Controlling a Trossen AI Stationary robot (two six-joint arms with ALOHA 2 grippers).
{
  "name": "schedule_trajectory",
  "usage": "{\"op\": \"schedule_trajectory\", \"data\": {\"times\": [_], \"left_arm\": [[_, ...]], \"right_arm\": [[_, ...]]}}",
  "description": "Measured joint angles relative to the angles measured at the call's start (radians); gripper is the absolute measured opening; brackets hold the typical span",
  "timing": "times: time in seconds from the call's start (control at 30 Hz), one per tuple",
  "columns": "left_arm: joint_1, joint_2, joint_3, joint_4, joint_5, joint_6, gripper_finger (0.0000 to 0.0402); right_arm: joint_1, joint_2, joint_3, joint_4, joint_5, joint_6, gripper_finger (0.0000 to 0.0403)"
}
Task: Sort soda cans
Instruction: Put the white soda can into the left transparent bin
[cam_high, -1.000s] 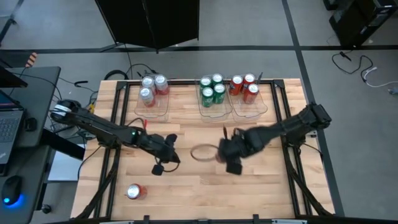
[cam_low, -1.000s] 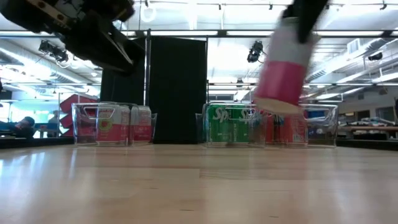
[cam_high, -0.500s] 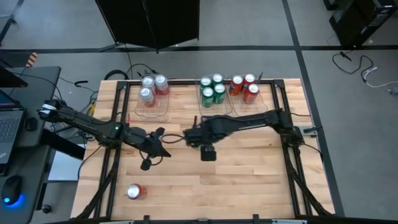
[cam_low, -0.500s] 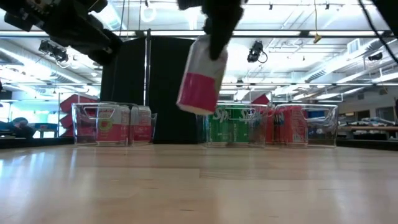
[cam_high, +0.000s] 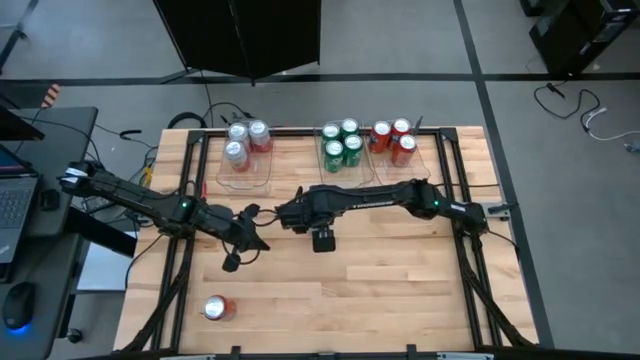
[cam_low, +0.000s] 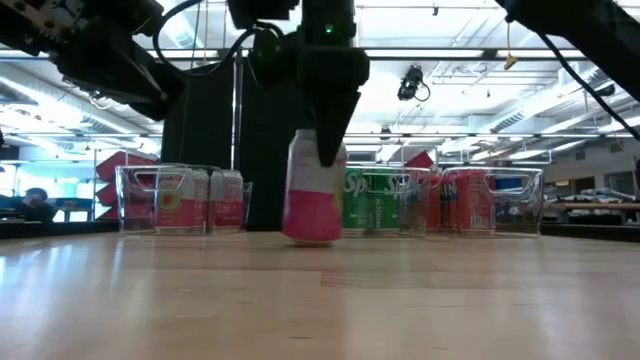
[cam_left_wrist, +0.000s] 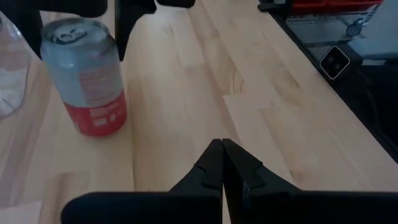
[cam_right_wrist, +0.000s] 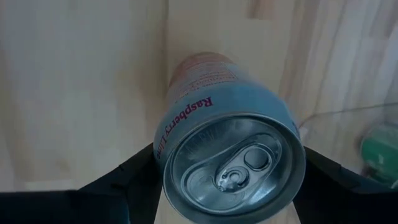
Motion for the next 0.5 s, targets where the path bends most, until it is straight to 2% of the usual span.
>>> {"op": "schedule_trajectory", "data": {"times": [0.33, 0.5], "left_arm": [[0.000, 0.000, 0.001, 0.008, -0.005, -0.018, 0.0003], [0.000, 0.000, 0.001, 0.008, -0.005, -0.030, 0.0003]], "right_arm": [[-0.001, -0.003, -0.018, 0.092, -0.007, 0.003, 0.0276], [-0.002, -0.003, -0.021, 0.116, -0.008, 0.007, 0.0314]]}}
